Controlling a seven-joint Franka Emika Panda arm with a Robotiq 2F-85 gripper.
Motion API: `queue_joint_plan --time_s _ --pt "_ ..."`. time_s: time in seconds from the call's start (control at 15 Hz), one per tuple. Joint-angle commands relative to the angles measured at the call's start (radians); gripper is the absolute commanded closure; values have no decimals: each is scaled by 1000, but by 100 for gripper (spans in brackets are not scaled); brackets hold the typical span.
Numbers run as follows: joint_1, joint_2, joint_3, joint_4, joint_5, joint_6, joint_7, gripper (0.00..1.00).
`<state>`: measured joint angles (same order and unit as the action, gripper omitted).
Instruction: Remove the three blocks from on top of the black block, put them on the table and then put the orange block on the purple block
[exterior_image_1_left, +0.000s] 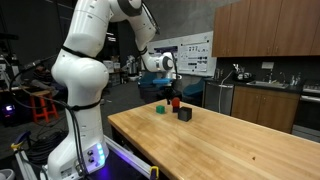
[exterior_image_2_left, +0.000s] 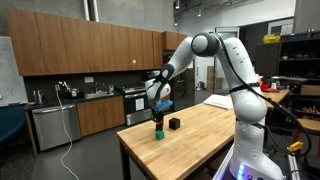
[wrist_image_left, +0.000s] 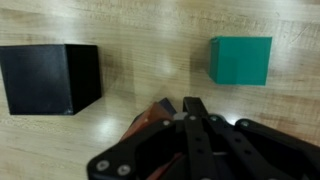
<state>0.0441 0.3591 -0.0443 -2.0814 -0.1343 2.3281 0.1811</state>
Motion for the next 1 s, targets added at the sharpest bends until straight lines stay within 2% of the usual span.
queue_joint_plan --time_s 0.0,0.93 --pt "8 -3 2 6 -12 -19 -9 100" --pt "22 28 9 68 -51 -21 -28 100"
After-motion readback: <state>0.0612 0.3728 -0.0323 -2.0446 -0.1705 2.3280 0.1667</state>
